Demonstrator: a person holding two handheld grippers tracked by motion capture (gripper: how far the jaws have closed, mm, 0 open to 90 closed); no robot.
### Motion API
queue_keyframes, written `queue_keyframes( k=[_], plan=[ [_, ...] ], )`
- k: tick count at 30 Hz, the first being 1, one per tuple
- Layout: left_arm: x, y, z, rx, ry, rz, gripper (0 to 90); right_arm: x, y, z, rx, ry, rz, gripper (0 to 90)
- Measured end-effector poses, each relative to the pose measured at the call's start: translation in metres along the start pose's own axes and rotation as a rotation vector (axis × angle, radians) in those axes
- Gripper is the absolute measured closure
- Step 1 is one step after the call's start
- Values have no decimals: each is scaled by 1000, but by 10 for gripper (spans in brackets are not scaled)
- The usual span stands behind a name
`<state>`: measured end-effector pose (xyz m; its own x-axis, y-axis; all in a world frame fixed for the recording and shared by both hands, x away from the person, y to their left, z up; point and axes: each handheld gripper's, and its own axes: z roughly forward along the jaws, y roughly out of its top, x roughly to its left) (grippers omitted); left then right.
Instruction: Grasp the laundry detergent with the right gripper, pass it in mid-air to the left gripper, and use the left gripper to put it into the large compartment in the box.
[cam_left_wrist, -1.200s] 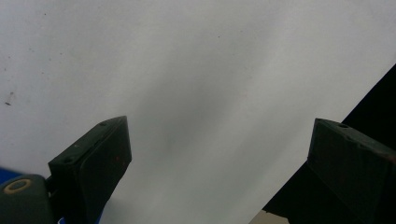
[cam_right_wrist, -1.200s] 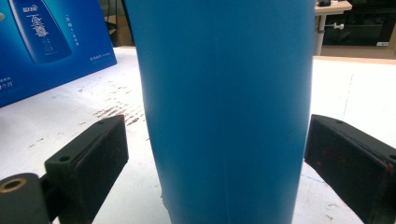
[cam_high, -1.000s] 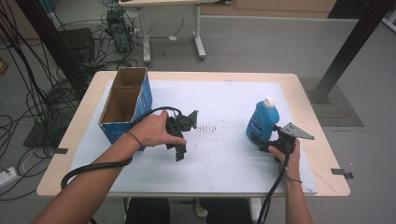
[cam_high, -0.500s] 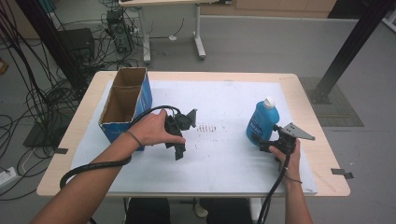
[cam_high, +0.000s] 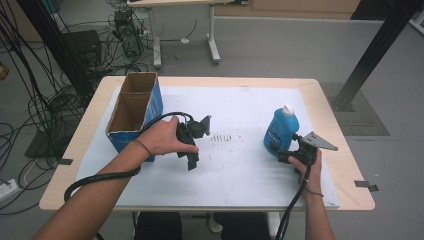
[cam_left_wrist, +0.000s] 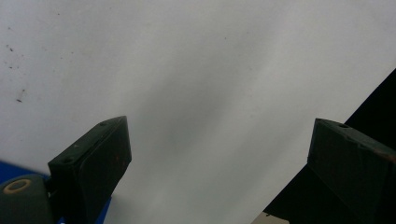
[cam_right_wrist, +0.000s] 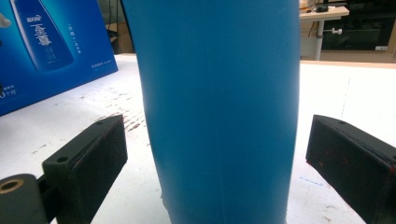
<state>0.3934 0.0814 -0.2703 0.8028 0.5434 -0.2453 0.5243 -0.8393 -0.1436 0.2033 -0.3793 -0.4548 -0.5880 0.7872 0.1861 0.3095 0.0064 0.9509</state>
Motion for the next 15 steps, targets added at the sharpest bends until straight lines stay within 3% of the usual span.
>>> queue_keyframes(
  k=[15],
  plan=[
    [0, 2, 0, 9, 2, 7, 66, -1, -1, -1, -9, 3, 3, 55]
  ],
)
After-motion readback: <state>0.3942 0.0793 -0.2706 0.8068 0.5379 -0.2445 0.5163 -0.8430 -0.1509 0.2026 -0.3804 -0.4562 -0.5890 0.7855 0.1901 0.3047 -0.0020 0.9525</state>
